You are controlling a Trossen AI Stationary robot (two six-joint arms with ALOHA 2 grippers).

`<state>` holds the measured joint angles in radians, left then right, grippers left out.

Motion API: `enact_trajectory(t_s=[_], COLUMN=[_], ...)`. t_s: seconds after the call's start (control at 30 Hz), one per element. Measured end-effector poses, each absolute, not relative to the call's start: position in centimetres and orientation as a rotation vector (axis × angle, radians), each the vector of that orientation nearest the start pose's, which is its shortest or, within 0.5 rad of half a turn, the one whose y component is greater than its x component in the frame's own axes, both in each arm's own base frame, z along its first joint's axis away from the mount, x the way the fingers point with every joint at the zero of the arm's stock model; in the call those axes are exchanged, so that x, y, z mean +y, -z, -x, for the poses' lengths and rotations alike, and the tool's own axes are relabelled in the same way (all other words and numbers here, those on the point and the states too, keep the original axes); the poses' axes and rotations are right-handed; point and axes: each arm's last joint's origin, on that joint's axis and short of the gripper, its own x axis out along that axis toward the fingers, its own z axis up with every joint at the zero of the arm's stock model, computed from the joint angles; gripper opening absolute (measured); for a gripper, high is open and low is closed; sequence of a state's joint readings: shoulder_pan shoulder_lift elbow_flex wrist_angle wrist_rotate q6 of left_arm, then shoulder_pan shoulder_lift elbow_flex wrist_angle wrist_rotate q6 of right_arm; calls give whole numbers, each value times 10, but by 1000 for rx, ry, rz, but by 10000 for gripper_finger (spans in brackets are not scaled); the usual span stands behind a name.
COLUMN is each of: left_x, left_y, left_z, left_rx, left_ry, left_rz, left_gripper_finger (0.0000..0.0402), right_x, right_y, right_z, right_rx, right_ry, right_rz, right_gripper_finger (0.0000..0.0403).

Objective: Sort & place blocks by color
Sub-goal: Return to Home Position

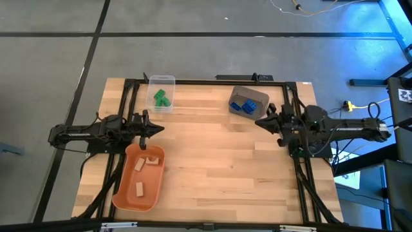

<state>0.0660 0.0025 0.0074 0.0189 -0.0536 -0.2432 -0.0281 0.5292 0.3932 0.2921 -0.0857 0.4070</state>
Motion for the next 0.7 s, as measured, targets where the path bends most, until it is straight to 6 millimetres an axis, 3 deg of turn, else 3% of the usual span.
enact_trajectory(t_s=[0.37,0.7], left_x=[8,8], left_y=[-168,-168], left_z=[-97,-97], left_rx=[-38,-38], left_ry=[-116,-117], left_rz=[243,243], left_gripper_finger=[0,0], right_x=[-4,-4], right_y=[-240,-206], right_z=[-95,-89], right_rx=[-270,-239], right_ry=[-81,-69], right_rz=[-469,-473], right_gripper_finger=[0,0])
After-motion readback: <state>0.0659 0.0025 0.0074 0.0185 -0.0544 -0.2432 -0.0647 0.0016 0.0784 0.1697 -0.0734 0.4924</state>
